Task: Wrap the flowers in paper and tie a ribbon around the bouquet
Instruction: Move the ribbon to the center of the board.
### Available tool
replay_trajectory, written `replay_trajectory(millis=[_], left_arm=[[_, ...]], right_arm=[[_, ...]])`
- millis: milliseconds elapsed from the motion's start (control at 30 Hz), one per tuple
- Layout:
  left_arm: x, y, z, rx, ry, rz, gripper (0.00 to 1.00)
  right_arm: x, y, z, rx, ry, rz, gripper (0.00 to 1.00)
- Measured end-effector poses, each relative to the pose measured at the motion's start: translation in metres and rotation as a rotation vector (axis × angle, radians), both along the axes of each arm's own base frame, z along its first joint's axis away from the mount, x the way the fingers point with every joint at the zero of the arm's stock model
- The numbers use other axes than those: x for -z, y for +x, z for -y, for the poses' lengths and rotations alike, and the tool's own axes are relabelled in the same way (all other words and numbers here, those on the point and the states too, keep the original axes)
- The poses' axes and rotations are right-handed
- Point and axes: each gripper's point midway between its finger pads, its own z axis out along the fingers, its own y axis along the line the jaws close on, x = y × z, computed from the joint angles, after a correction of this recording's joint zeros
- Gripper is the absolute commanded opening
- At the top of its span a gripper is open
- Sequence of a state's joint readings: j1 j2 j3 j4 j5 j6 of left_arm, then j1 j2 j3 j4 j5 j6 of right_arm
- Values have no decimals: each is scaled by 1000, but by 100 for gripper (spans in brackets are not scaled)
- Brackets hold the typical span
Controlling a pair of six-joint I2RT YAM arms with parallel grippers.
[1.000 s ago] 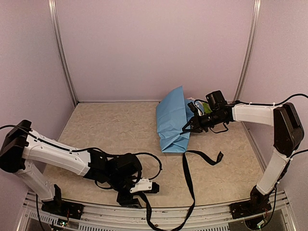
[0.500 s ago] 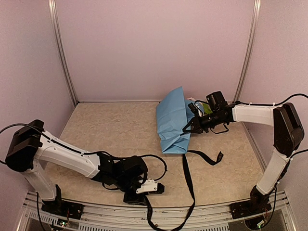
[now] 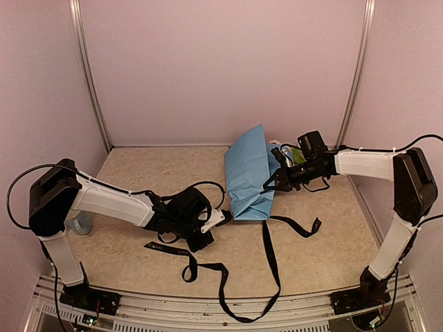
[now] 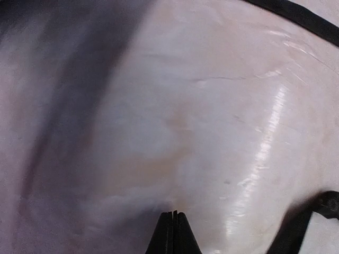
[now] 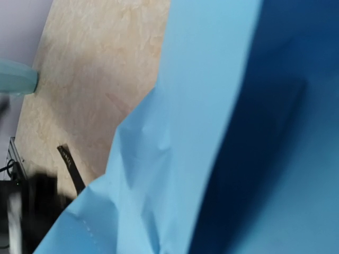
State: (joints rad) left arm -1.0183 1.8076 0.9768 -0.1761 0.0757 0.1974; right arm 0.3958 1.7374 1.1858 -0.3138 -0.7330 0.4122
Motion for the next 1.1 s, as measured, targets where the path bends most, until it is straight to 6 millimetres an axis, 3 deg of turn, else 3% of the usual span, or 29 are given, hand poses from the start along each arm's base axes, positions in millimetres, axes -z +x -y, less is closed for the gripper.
replay_trajectory(millis=[167,267,333,433,533,600,667,733,933,1100], left_arm=[[-18,78,-23,-258,-47,59,0],[-23,109,-29,-354,-82,67,1],[-24,113,-31,-361,-97,59,20],[-33,84,-17,-238,-148,24,43],[-53,21,8,-14,-193,23,52],[-67,-32,27,170,-225,36,55],[-71,-72,39,315,-241,31,57],[-63,-80,39,363,-223,29,58],[-20,-74,26,379,-102,8,57],[-10,-80,23,416,-76,-22,58]], right_arm=[[-1,-1,0,-3,3,-1,0],[-1,-1,0,-4,6,-2,0],[-2,0,1,-3,8,-2,0],[-5,-1,2,-1,10,4,0],[-8,-1,2,-3,12,11,0],[-8,-1,2,-3,12,11,0],[-8,-1,2,-4,13,9,0],[-8,-2,2,-5,14,9,0],[-8,-2,2,-5,14,8,0],[-4,-4,3,-6,10,-1,0]])
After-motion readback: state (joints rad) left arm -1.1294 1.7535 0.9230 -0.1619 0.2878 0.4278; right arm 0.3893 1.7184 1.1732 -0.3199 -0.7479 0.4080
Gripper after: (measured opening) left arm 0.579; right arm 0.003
